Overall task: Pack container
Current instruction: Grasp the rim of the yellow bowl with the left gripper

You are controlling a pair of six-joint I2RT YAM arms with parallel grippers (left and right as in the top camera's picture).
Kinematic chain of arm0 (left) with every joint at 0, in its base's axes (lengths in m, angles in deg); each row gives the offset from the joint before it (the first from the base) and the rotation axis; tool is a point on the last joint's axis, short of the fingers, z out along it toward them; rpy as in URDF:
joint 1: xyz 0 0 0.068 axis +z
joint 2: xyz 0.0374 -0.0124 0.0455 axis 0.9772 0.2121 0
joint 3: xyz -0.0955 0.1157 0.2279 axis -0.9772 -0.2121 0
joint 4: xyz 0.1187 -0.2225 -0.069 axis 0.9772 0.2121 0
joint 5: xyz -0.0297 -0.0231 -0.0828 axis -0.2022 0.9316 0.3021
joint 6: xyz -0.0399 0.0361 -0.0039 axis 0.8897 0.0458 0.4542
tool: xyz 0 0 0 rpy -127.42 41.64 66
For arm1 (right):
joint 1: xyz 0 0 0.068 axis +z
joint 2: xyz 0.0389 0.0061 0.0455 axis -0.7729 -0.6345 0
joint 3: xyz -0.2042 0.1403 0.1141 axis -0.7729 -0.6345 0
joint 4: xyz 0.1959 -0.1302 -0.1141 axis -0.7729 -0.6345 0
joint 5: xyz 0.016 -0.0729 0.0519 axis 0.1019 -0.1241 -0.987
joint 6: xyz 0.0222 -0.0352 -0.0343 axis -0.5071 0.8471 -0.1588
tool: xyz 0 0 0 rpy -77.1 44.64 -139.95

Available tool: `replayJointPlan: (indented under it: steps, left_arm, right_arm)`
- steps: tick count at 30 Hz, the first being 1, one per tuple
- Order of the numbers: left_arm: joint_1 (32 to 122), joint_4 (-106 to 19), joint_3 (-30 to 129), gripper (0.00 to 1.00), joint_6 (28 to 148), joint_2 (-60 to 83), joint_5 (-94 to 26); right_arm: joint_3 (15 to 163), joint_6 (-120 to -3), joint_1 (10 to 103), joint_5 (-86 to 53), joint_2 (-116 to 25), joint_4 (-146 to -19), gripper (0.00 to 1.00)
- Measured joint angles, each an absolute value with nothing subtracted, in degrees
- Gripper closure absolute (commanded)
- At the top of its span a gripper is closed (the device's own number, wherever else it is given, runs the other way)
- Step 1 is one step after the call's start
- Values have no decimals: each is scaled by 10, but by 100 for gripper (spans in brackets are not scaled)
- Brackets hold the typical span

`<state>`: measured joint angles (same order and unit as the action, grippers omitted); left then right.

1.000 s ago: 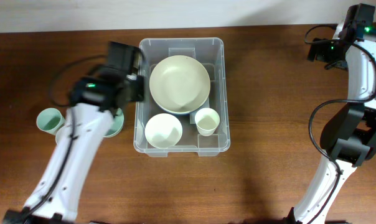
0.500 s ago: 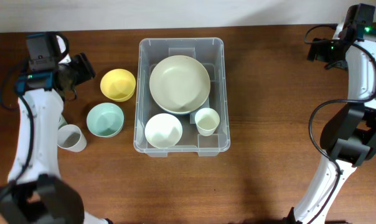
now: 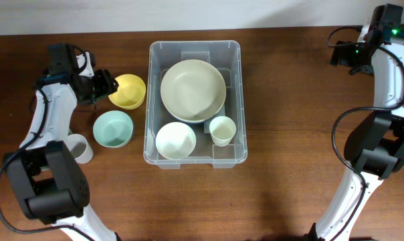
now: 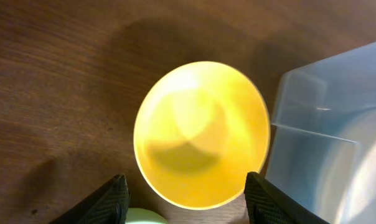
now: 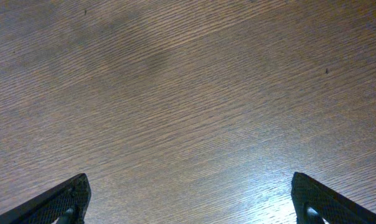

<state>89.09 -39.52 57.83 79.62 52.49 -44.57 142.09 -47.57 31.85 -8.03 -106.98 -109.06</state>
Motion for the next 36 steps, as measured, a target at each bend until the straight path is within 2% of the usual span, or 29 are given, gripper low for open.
replayJointPlan:
  steps: [18,20,26,31,36]
  left_arm:
    - [891,-409,578,41,796,586,-466]
    - [891,-413,578,44,796,597,-468]
    - [891,-415,578,65,795,629,-471]
    - [891,-418,578,68,792,629,-472]
    - [891,-418,578,78,792,629,-472]
  right_arm:
    - [1421,-475,318,-80,-1070,-1091,1]
    - [1421,-476,318,-80,-1070,-1090,1]
    - [1421,-475,318,-80,-1070,-1090,1]
    - [1421,-476,318,-80,-1070,-1091,1]
    - [1421,-476,318,-80,-1070,-1091,1]
